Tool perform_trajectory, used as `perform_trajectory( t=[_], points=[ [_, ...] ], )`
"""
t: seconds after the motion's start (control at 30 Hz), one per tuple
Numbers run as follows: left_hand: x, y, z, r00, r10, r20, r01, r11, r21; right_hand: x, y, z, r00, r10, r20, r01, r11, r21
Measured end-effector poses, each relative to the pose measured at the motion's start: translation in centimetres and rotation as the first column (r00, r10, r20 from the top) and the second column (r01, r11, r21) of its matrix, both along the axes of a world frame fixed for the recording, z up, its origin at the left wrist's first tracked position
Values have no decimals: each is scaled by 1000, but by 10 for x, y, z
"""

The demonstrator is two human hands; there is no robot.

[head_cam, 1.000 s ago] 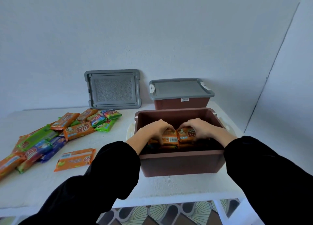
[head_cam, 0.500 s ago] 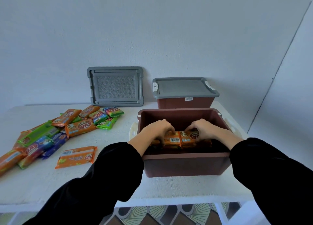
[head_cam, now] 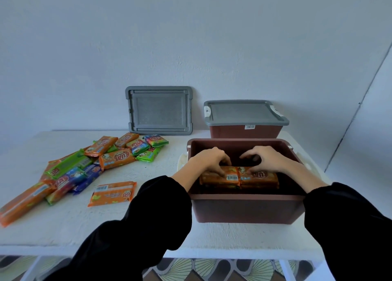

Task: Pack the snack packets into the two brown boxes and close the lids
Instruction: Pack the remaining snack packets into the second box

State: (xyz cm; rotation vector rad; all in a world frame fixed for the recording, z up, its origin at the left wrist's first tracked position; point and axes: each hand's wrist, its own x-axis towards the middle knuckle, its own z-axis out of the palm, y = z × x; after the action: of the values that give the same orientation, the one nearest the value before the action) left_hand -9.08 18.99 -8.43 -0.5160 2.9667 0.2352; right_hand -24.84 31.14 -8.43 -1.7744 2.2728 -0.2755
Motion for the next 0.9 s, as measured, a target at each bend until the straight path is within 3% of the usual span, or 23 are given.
perform_trajectory(
  t=[0.13, 0.3, 0.47, 0.7, 0.8, 0.9],
  points=[
    [23, -4, 34, 958, 118, -261, -75, 982, 171, 32, -16, 27, 992, -59, 108, 79, 980, -185],
    [89, -28, 62, 900, 259, -351, -183, 955, 235, 98, -58, 47, 996, -4, 90, 32, 950, -311],
    [189, -57, 62, 764, 424, -486, -333, 905, 265, 173, -101, 49, 979, 147, 138, -94, 937, -336],
    [309, -72, 30, 627, 643, -440, -570, 764, 303, 285, -150, 29, 919, 364, 148, -303, 896, -324],
    [349, -78, 4, 529, 731, -431, -668, 672, 319, 317, -168, 7, 892, 416, 178, -368, 896, -251],
    [386, -91, -25, 502, 791, -350, -735, 603, 308, 337, -181, -14, 870, 466, 162, -448, 883, -140]
  ],
)
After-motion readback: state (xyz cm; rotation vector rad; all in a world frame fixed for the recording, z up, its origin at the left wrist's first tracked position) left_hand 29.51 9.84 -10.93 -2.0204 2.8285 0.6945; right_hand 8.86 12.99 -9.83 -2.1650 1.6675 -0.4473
